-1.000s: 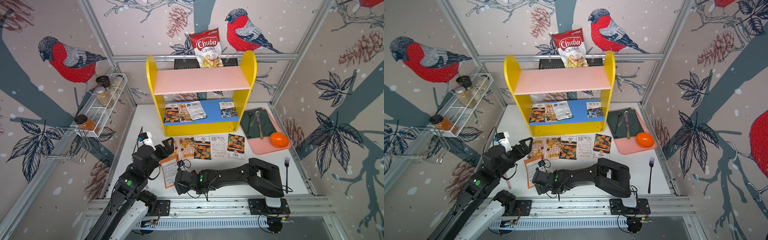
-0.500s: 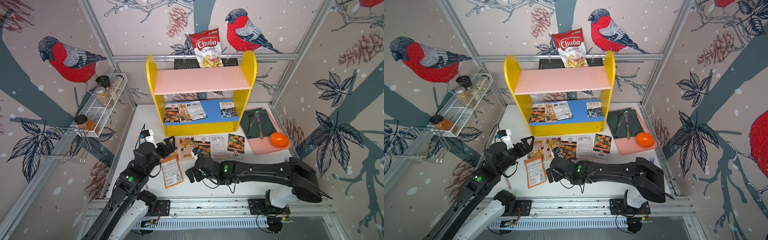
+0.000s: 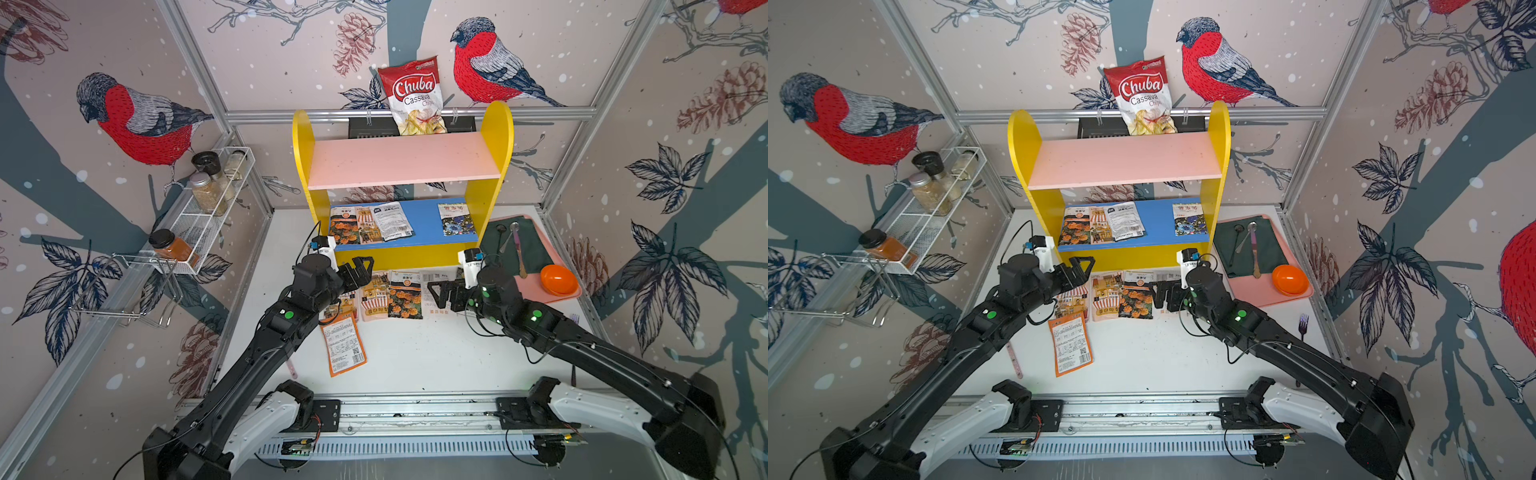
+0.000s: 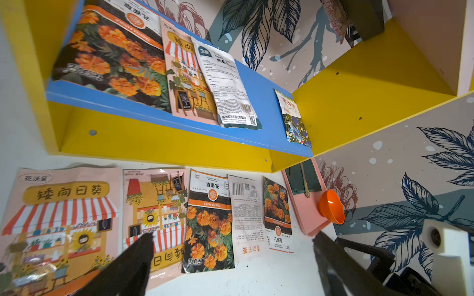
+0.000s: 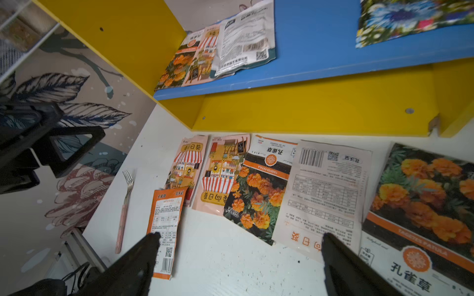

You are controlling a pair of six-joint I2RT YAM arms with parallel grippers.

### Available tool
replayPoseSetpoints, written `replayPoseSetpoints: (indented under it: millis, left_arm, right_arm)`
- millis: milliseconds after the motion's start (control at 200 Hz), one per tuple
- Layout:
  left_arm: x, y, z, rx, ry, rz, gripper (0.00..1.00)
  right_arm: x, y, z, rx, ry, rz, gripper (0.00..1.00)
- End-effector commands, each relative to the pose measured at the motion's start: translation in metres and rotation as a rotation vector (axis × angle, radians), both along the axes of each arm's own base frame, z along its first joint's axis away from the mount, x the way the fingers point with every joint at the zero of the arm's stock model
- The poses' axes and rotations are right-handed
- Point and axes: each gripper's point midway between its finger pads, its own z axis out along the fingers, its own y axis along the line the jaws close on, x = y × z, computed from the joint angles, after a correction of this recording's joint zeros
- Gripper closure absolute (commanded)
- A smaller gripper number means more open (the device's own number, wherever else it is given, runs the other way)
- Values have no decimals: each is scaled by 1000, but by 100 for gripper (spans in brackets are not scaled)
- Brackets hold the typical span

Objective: Take the seed bag off the shelf
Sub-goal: Pick up the seed packet from the shelf.

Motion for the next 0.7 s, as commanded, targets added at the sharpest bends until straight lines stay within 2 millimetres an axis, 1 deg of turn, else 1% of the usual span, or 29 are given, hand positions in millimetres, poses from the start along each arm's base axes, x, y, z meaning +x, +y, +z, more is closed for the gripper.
replayPoseSetpoints:
  millis: [0, 75, 185, 255, 285, 295, 320, 410, 430, 440, 455, 520, 580, 585, 640, 690]
  left_arm:
    - [17, -15, 21, -21, -67, -48, 4]
    - [27, -20, 17, -15, -47, -50, 4]
    - [42, -24, 15, -11, -35, -35, 9]
    - [52, -26, 15, 0, -28, -18, 11]
    - [55, -25, 6, 14, -5, -12, 11]
    - [59, -27, 14, 9, -17, -10, 11]
    - [63, -27, 16, 16, -11, -6, 11]
    - [75, -32, 9, 44, 39, -1, 13]
    - [78, -33, 7, 47, 48, 0, 14]
    - [80, -34, 7, 47, 52, 1, 15]
    - [82, -35, 6, 48, 56, 1, 16]
    - [90, -39, 2, 49, 80, 2, 21]
    - [96, -43, -2, 43, 95, -3, 23]
    - [96, -43, -2, 42, 95, -4, 23]
    - [102, -47, -7, 37, 111, -5, 28]
    - [107, -50, -11, 31, 126, -12, 30]
  right_arm:
    - [9, -4, 13, 35, -31, 41, 2]
    - [20, -8, 18, 72, -34, 47, 5]
    - [36, -9, 26, 93, -41, 47, 10]
    - [46, -4, 31, 91, -40, 57, 14]
    - [50, -2, 33, 87, -35, 63, 15]
    - [51, -1, 35, 89, -36, 66, 15]
    - [55, 1, 34, 85, -29, 71, 16]
    - [67, 9, 35, 86, -12, 84, 22]
    - [69, 10, 40, 94, -20, 86, 23]
    - [73, 11, 35, 87, -6, 84, 24]
    - [76, 12, 32, 85, 2, 84, 25]
    - [86, 18, 34, 93, 15, 91, 31]
    - [94, 24, 35, 100, 26, 103, 35]
    - [95, 24, 37, 103, 21, 104, 35]
    - [105, 28, 34, 105, 37, 103, 41]
    - [113, 31, 33, 112, 44, 106, 43]
